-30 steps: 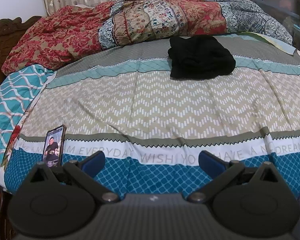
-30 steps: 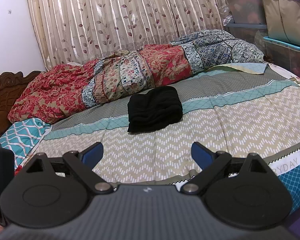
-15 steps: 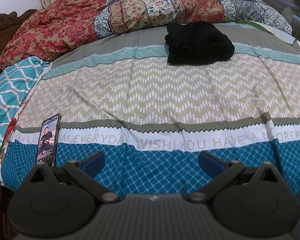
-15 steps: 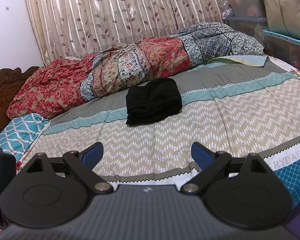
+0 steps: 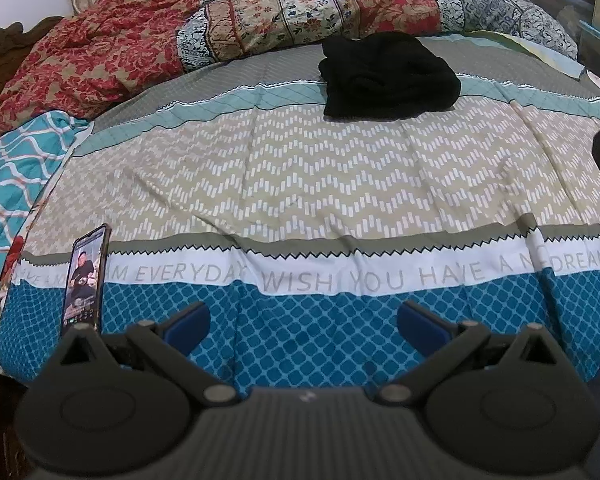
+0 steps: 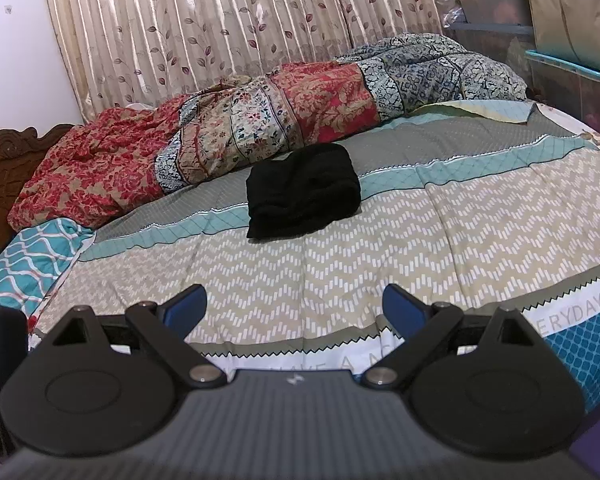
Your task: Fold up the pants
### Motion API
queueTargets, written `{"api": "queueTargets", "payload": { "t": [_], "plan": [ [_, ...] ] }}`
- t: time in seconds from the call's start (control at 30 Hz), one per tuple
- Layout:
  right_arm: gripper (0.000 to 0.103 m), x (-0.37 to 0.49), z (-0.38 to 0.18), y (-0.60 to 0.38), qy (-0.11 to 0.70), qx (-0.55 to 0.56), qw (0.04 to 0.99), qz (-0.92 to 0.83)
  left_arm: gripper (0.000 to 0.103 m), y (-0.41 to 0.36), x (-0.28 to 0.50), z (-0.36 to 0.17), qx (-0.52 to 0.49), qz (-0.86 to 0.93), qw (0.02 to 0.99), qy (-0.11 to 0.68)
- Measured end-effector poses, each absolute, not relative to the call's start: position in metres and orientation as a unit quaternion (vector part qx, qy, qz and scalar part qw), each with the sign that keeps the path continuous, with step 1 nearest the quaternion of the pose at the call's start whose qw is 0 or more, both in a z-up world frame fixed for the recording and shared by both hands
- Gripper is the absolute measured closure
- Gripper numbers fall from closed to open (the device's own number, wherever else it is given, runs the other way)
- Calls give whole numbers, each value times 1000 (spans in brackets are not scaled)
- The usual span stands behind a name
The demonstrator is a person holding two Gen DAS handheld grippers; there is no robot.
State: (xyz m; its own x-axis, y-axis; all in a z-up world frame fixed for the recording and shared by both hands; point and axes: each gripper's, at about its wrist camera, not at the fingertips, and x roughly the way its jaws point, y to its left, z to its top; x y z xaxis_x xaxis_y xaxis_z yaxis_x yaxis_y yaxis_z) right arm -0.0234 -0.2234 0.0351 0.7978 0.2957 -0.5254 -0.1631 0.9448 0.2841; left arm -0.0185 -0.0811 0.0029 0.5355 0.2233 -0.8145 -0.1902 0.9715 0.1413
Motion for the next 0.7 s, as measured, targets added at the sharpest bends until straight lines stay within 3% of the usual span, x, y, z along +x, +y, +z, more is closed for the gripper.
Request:
{"api": "queueTargets", "payload": {
  "t": [0.7],
  "plan": [
    [7, -23, 35, -223, 296, 111, 941, 121, 0, -83, -19, -1, 17, 110, 874, 473]
  ]
}}
